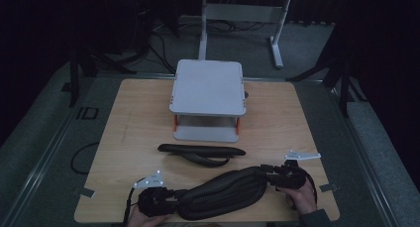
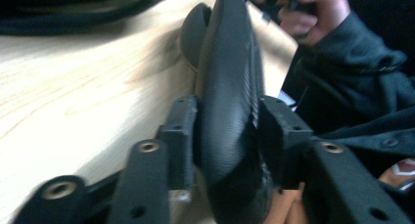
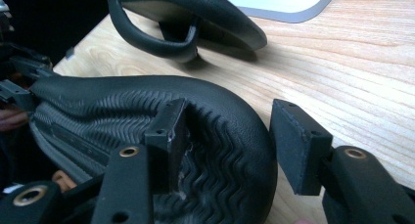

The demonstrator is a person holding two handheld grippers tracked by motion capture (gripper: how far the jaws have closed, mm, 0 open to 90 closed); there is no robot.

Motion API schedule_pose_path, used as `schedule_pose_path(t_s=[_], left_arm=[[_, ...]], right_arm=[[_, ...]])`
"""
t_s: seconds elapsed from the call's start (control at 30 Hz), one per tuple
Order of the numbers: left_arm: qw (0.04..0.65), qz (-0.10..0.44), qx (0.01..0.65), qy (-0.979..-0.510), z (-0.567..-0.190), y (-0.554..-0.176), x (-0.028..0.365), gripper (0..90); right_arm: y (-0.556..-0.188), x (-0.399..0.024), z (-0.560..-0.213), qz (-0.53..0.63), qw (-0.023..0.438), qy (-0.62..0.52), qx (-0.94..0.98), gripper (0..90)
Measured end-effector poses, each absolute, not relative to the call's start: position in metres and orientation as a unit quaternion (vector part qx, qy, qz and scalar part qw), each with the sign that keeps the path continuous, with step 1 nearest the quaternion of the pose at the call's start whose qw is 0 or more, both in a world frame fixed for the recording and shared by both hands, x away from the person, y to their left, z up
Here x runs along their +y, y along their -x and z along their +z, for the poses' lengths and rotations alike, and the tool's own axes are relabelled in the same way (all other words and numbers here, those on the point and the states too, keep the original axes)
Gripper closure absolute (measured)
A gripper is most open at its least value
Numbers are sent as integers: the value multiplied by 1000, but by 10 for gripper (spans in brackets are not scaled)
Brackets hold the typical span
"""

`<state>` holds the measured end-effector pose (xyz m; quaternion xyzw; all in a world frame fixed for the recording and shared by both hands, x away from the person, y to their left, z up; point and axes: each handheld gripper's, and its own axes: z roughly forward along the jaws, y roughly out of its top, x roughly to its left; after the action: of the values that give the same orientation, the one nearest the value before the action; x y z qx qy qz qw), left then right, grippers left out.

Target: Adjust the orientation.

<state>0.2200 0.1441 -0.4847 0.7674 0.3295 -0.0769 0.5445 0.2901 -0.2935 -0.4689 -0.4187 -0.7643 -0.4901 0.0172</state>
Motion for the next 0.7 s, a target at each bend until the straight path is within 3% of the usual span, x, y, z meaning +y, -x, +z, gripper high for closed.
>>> schedule_pose_path(t_s=[0.23, 0.37, 0.7], left_arm=[[539, -53, 326, -775, -479, -220, 143, 636], [531, -3, 309, -789, -465, -222, 144, 638], [537, 43, 275, -796, -457, -219, 146, 636]], right_arm=[[-292, -293, -467, -498, 18, 422, -757, 480], [-297, -290, -462, -510, 14, 422, -749, 473], [-297, -289, -455, -531, 13, 412, -740, 452]])
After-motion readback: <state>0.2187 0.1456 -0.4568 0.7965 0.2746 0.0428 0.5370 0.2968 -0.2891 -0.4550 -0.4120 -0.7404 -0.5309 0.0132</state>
